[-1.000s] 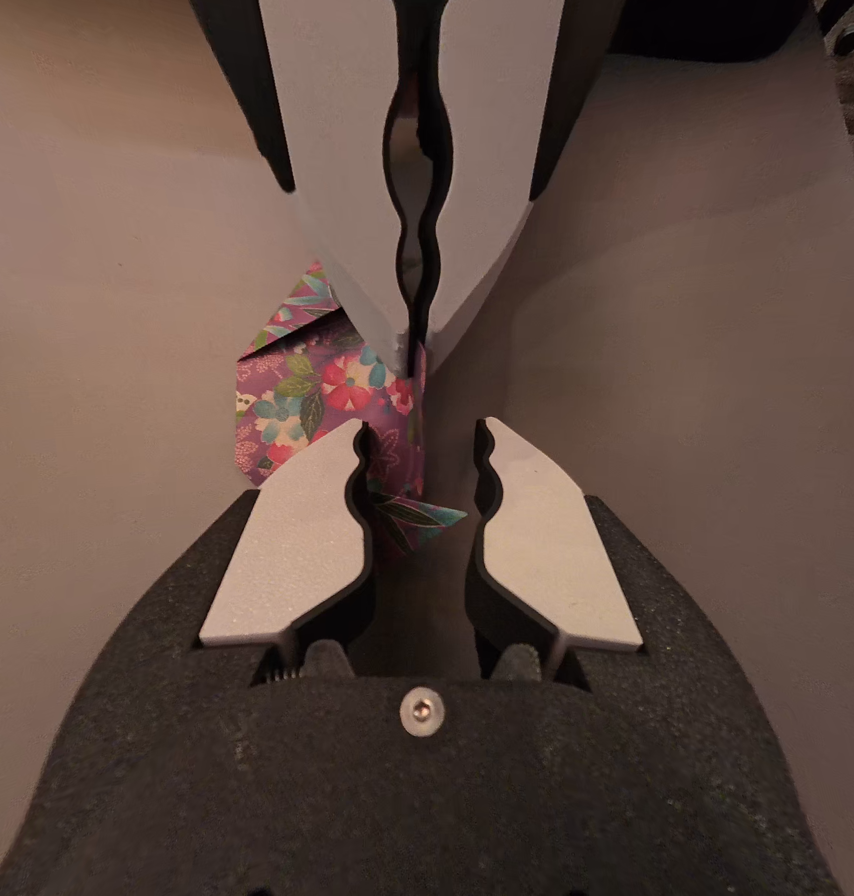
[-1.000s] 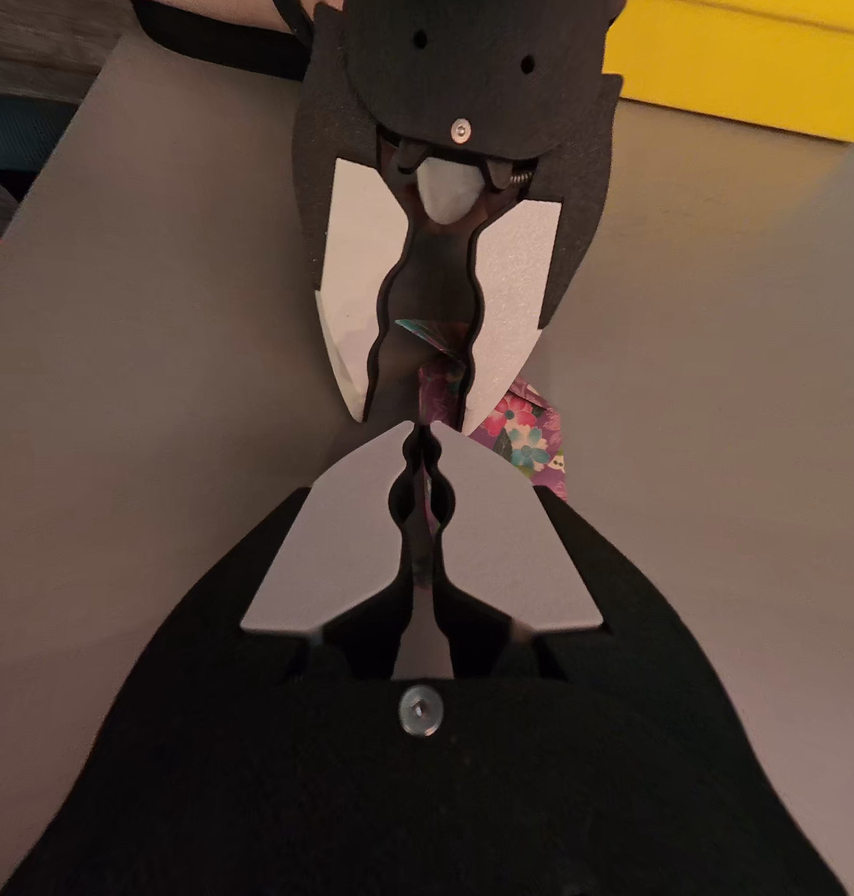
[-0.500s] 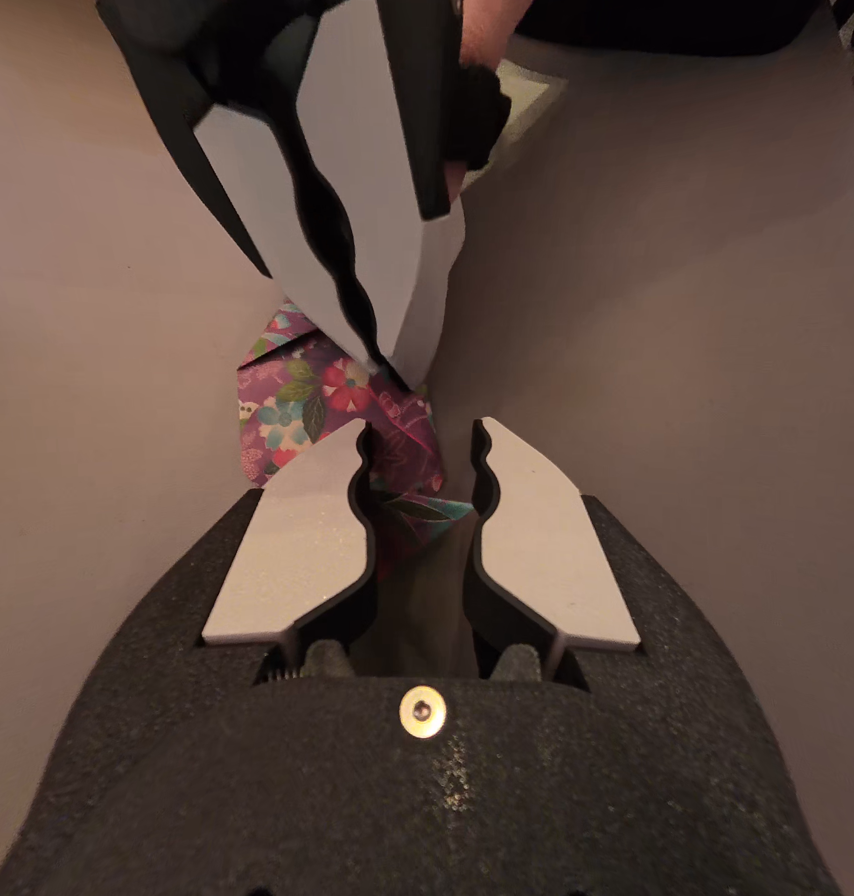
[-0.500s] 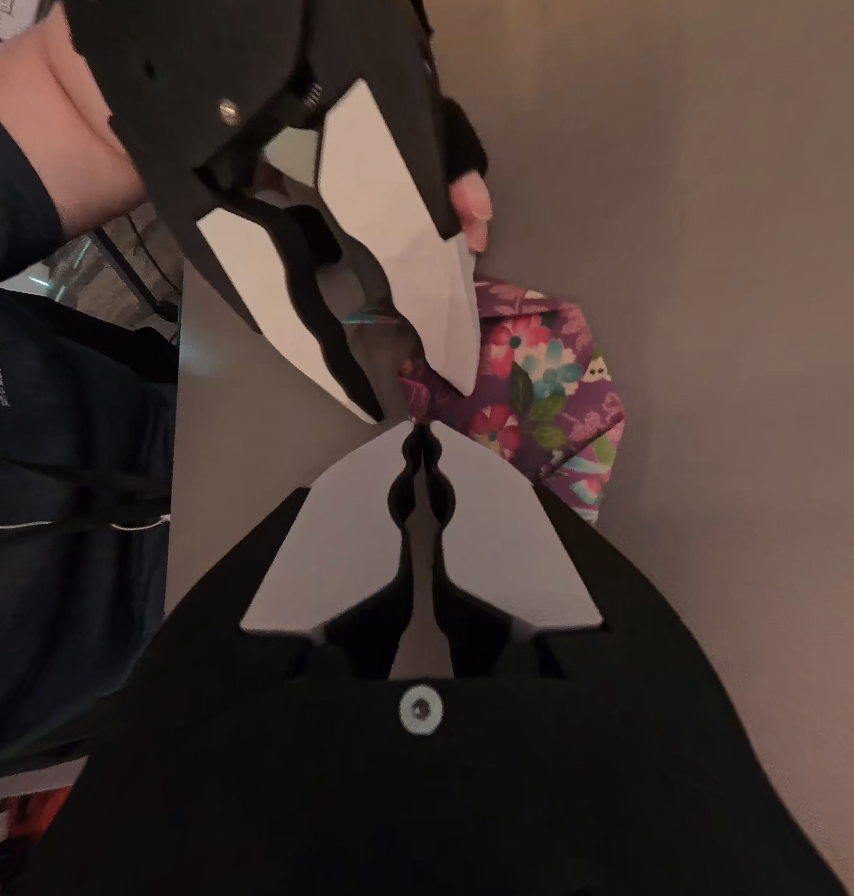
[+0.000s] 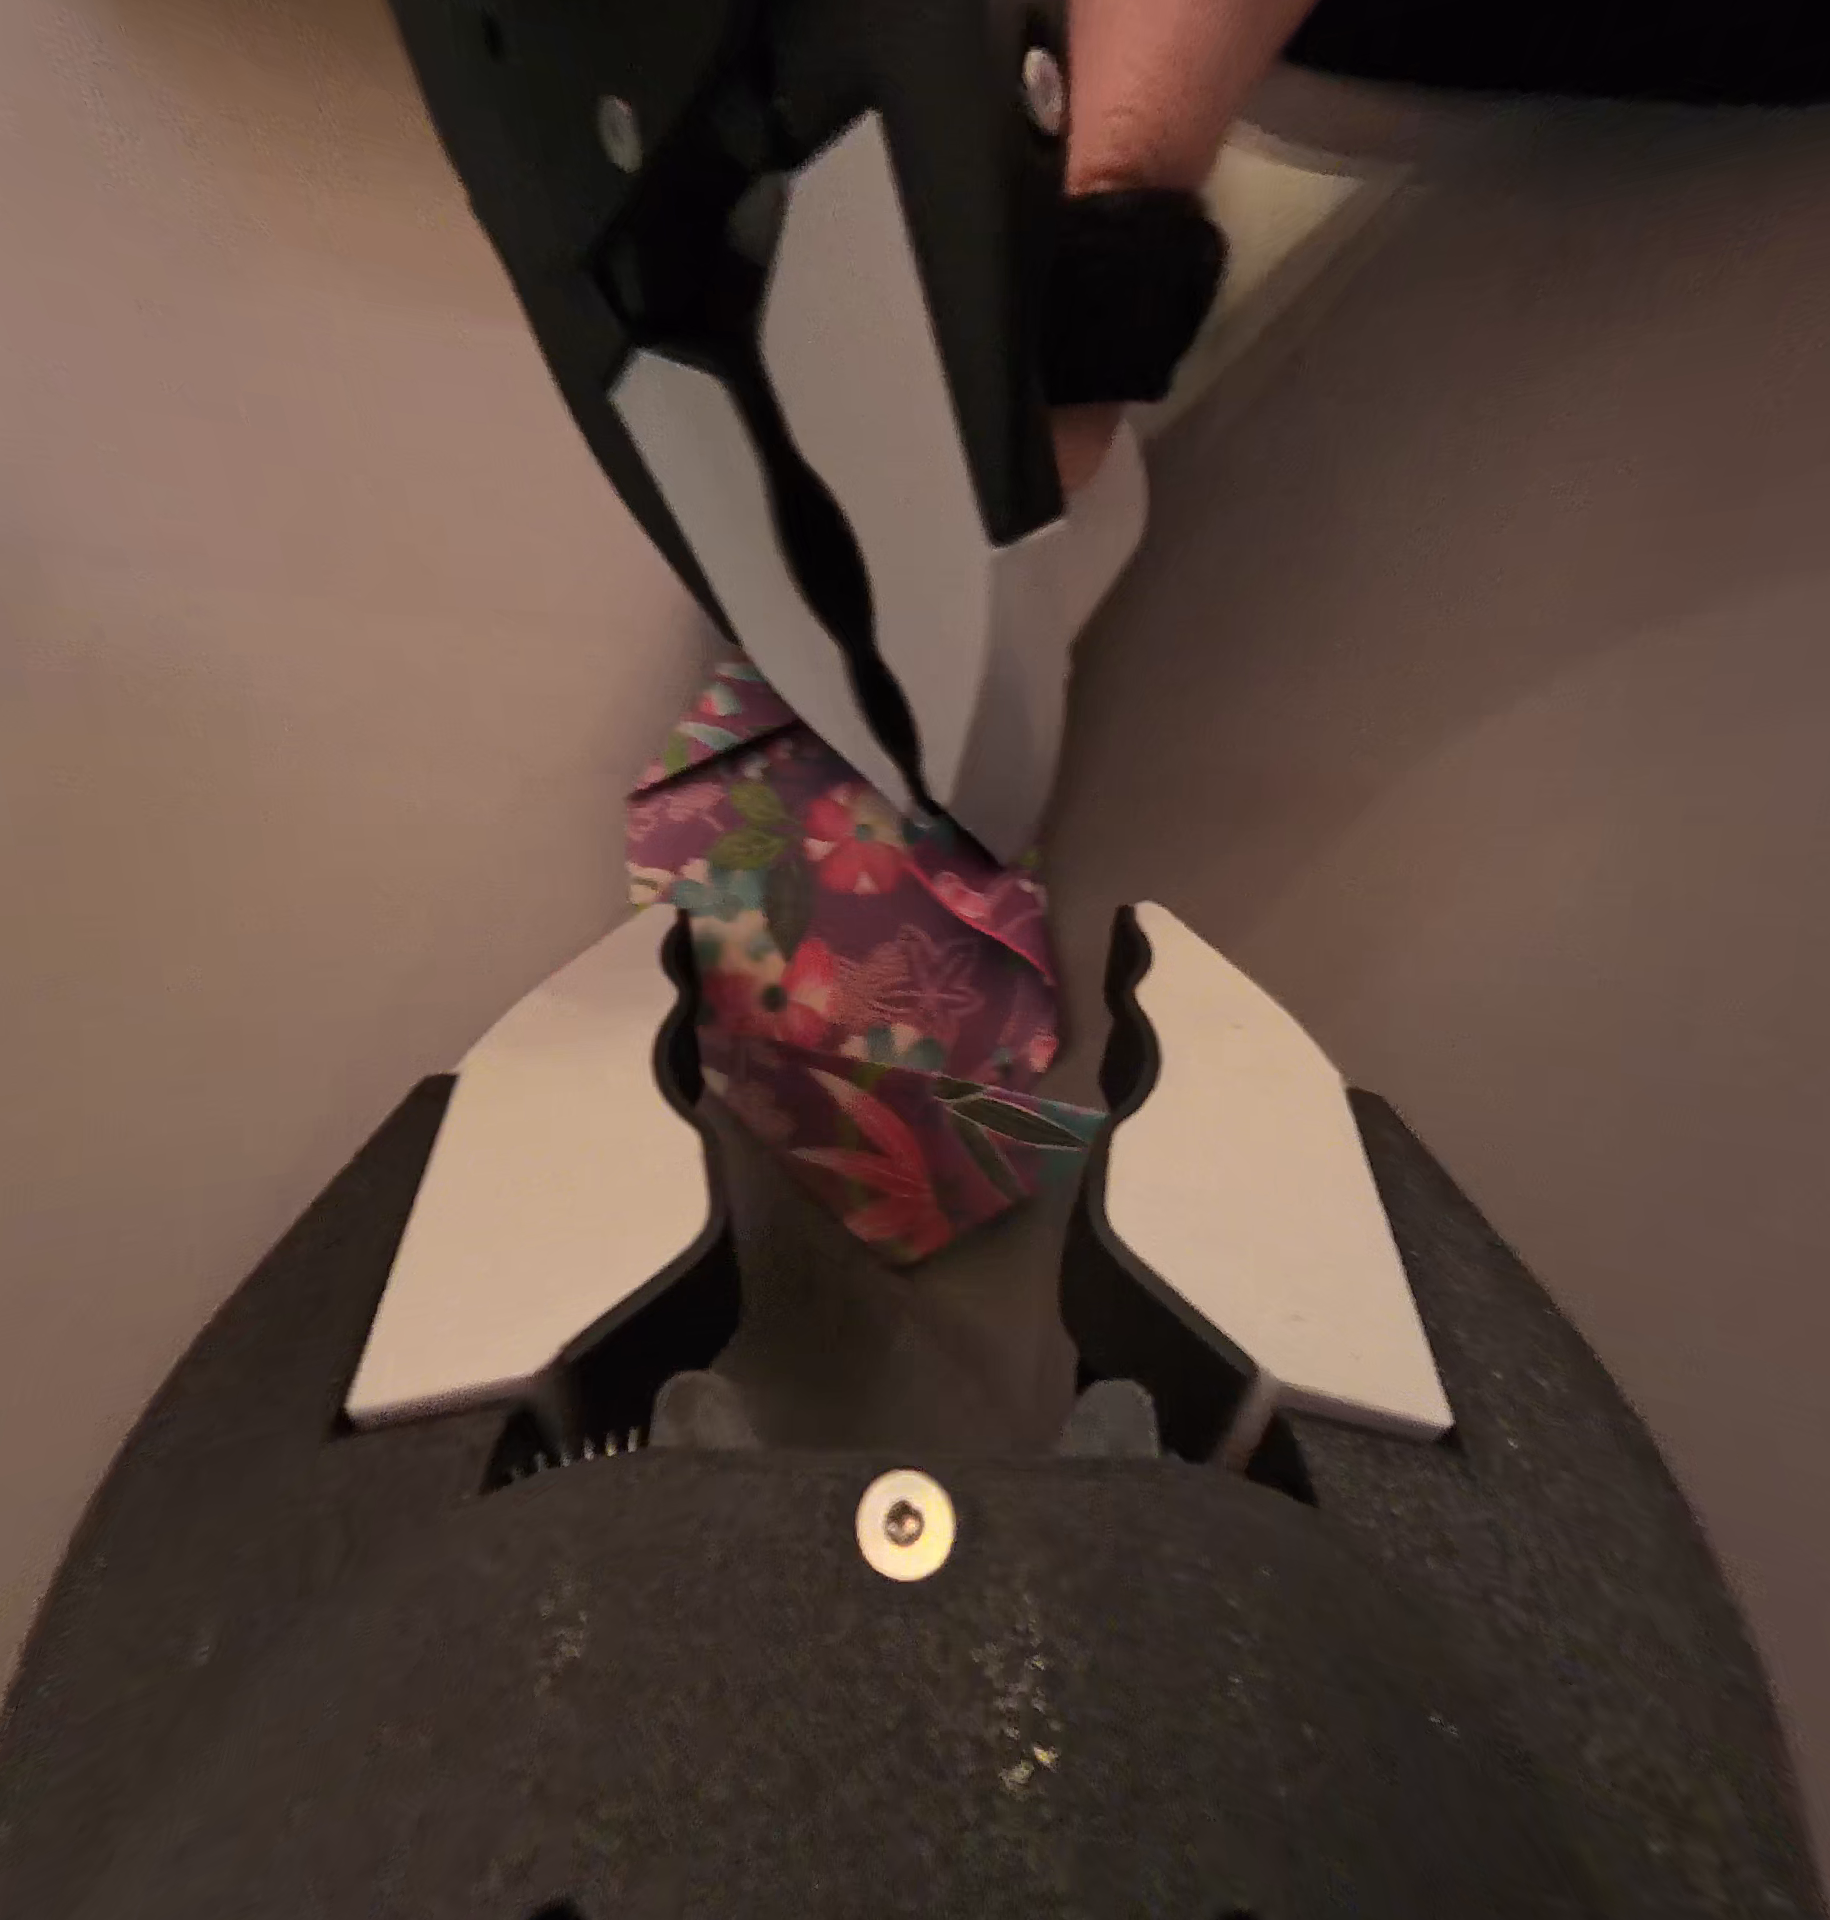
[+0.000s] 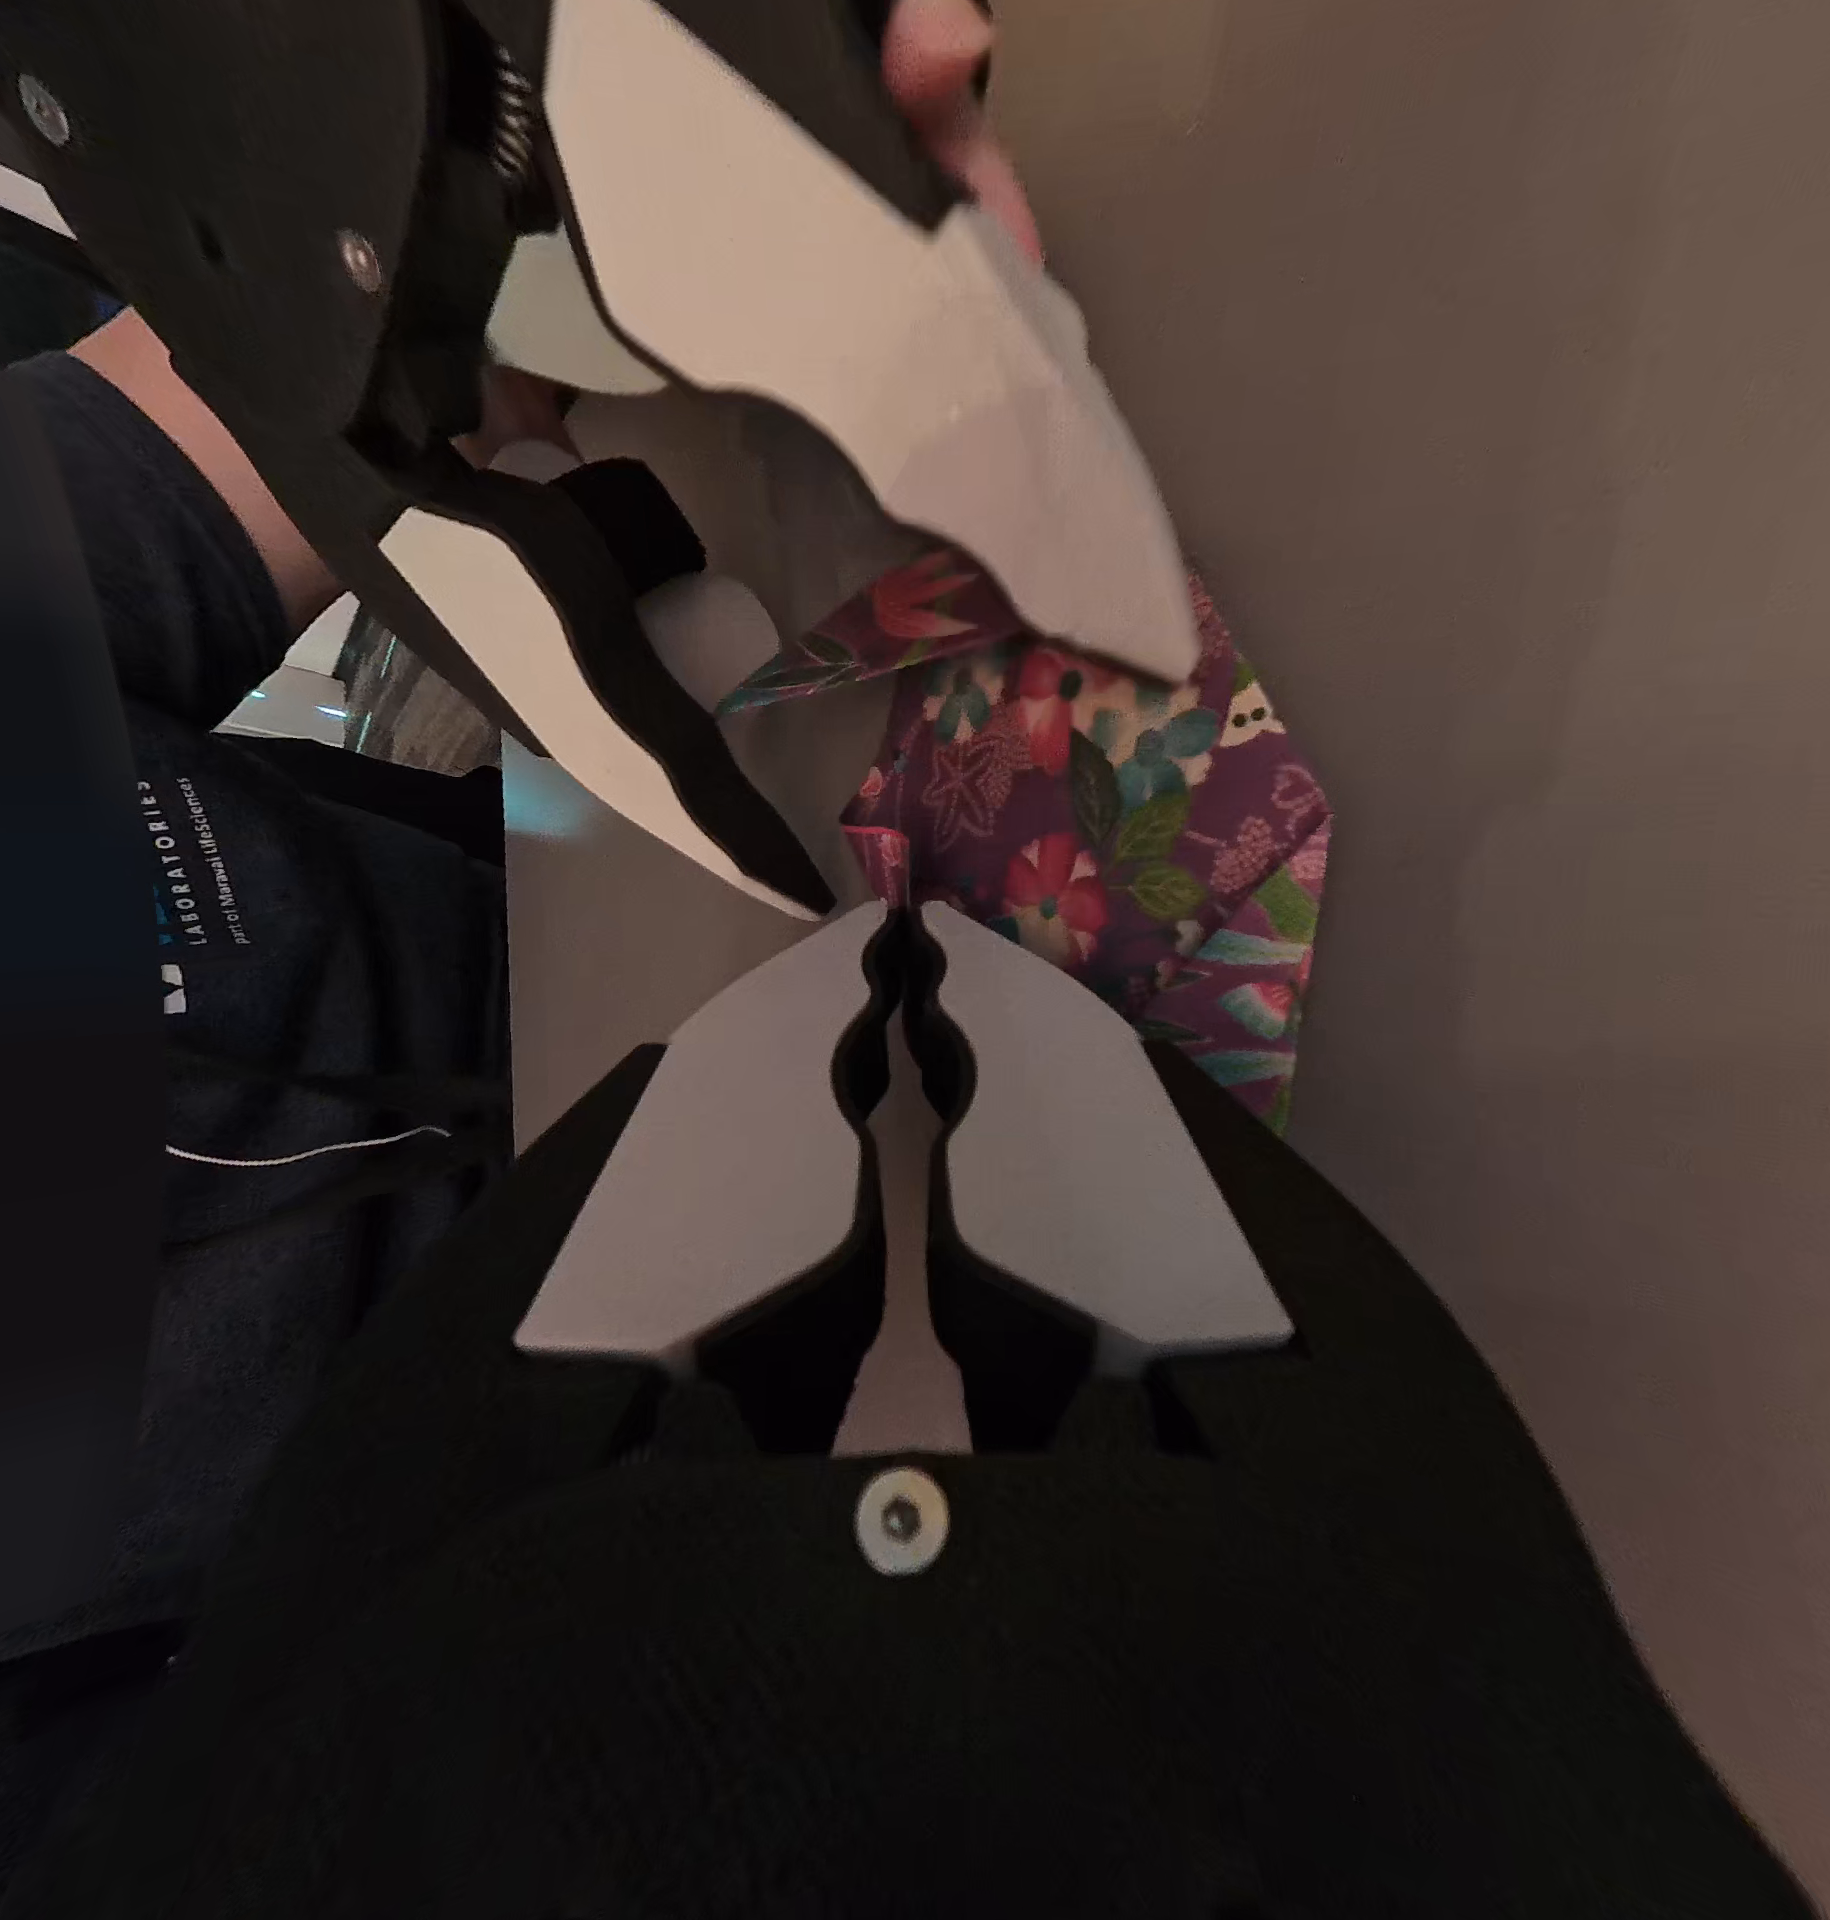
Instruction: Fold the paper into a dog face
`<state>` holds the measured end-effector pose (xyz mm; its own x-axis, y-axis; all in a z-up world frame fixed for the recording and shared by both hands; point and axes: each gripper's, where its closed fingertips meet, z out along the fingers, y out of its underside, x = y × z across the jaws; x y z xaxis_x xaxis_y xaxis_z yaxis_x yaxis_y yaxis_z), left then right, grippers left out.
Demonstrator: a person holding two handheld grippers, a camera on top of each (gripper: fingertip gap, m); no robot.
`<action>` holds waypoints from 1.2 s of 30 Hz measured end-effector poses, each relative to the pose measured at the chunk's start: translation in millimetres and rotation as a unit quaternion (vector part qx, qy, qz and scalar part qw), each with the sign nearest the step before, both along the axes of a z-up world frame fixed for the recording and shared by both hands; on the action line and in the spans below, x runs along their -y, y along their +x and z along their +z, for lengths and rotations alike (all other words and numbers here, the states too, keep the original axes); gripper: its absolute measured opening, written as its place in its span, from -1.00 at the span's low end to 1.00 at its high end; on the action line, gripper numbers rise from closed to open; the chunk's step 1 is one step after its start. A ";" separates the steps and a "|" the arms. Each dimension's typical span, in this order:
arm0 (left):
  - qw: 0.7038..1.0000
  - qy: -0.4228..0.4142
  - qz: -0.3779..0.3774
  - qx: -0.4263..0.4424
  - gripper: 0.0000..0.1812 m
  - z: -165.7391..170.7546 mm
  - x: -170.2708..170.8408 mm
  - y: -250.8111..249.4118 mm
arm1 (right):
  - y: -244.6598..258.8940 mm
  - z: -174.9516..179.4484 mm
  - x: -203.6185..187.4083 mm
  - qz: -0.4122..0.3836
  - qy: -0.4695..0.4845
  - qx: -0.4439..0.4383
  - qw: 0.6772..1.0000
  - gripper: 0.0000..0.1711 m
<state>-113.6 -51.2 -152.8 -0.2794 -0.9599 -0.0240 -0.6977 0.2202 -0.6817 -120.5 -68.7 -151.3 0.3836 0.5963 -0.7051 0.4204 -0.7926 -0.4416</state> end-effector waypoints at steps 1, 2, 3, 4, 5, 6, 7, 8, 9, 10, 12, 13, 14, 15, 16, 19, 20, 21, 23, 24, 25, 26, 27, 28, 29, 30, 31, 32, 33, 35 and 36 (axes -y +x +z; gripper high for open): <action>1.000 0.011 0.005 0.008 -0.12 2.4 -3.9 2.6 | 0.2 0.1 -0.3 0.000 -0.002 -0.001 1.000 -0.98; 1.000 0.010 0.007 0.016 -0.10 5.9 -5.3 4.9 | 0.6 0.1 -0.4 0.000 -0.003 -0.002 1.000 -0.98; 1.000 -0.004 0.008 0.025 -0.11 10.2 -4.8 6.8 | 1.0 0.1 -0.7 0.001 -0.005 -0.002 1.000 -0.98; 0.999 -0.024 0.010 0.036 -0.14 15.1 -4.3 8.6 | 1.1 0.2 -1.0 0.000 -0.007 -0.003 1.000 -0.98; 0.998 -0.045 0.012 0.048 -0.19 20.2 -4.6 10.0 | 1.1 0.1 -1.1 0.000 -0.010 -0.005 1.000 -0.98; 0.996 -0.065 0.017 0.059 -0.23 25.2 -6.9 11.0 | 1.0 0.1 -1.0 0.001 -0.011 -0.006 1.000 -0.98; 0.993 -0.088 0.026 0.070 -0.28 29.8 -10.5 12.0 | 0.9 0.1 -0.9 0.000 -0.013 -0.007 1.000 -0.98; 0.989 -0.118 0.034 0.076 -0.32 33.2 -13.4 12.5 | 0.9 0.1 -1.0 0.000 -0.014 -0.008 1.000 -0.98; 0.985 -0.150 0.038 0.074 -0.33 34.4 -14.9 12.2 | 0.9 0.1 -1.0 -0.001 -0.014 -0.008 1.000 -0.98; 0.981 -0.176 0.039 0.069 -0.35 34.3 -16.1 11.5 | 1.0 0.0 -1.2 -0.001 -0.013 -0.007 1.000 -0.98; 0.978 -0.195 0.037 0.065 -0.38 32.6 -18.8 11.7 | 1.2 -0.1 -1.4 0.000 -0.012 -0.006 1.000 -0.98; 0.980 -0.185 0.036 0.064 -0.39 31.1 -21.8 12.5 | 1.2 -0.3 -1.4 -0.001 -0.013 -0.005 1.000 -0.98; 0.983 -0.170 0.034 0.062 -0.41 29.8 -24.3 13.6 | 1.3 -0.5 -1.5 -0.003 -0.015 -0.005 1.000 -0.98; 0.985 -0.160 0.029 0.060 -0.41 29.3 -24.9 15.2 | 1.2 -0.5 -1.5 -0.004 -0.016 -0.006 1.000 -0.98; 0.986 -0.157 0.023 0.055 -0.41 28.2 -23.3 16.7 | 1.4 -0.6 -1.6 -0.005 -0.017 -0.005 1.000 -0.98; 0.988 -0.152 0.006 0.010 -0.49 12.1 -17.0 17.0 | 2.1 -1.1 -1.5 -0.007 -0.023 -0.003 1.000 -0.98; 0.988 -0.153 0.010 0.009 -0.50 9.5 -17.2 18.9 | 2.3 -1.5 -1.5 -0.008 -0.025 -0.001 1.000 -0.98; 0.986 -0.164 0.016 0.020 -0.53 13.5 -17.0 21.7 | 2.3 -1.7 -1.6 -0.010 -0.026 -0.001 1.000 -0.98; 0.974 -0.222 0.020 0.044 -0.58 31.2 -14.1 24.3 | 2.3 -1.9 -1.3 -0.009 -0.027 0.001 1.000 -0.98; 0.966 -0.251 0.020 0.058 -0.61 43.0 -14.8 24.2 | 2.3 -1.9 -1.2 -0.009 -0.027 0.001 1.000 -0.98; 0.960 -0.270 0.022 0.074 -0.61 56.0 -18.3 23.7 | 2.4 -1.9 -1.2 -0.008 -0.027 0.001 1.000 -0.98; 0.955 -0.281 0.027 0.094 -0.61 69.5 -24.1 23.0 | 2.5 -1.9 -1.3 -0.008 -0.027 0.001 1.000 -0.98; 0.951 -0.285 0.030 0.114 -0.62 82.1 -30.5 21.7 | 2.4 -2.0 -1.3 -0.008 -0.027 0.001 1.000 -0.98; 0.952 -0.277 0.031 0.127 -0.63 90.3 -36.9 19.9 | 2.5 -2.1 -1.1 -0.007 -0.026 0.002 1.000 -0.98; 0.959 -0.254 0.032 0.124 -0.67 90.1 -42.2 18.0 | 2.6 -2.2 -0.7 -0.006 -0.026 0.003 1.000 -0.98; 0.970 -0.220 0.030 0.104 -0.70 81.4 -44.7 15.8 | 2.8 -2.3 -0.2 -0.004 -0.026 0.004 1.000 -0.98; 0.980 -0.184 0.022 0.074 -0.74 67.4 -43.5 13.5 | 3.0 -2.4 -0.1 -0.004 -0.027 0.005 1.000 -0.98; 0.987 -0.154 0.013 0.045 -0.74 52.7 -39.5 12.3 | 3.1 -2.4 -0.3 -0.005 -0.028 0.004 1.000 -0.98; 0.991 -0.133 -0.001 0.024 -0.78 40.1 -32.7 12.0 | 3.3 -2.5 -0.3 -0.006 -0.029 0.004 1.000 -0.98; 0.997 -0.079 -0.017 0.001 -0.87 21.3 -25.9 13.7 | 3.3 -2.4 0.0 -0.006 -0.033 0.002 0.999 -0.98; 0.999 -0.045 -0.019 -0.009 -0.92 13.8 -26.9 14.1 | 3.4 -2.5 0.1 -0.006 -0.035 0.002 0.999 -0.98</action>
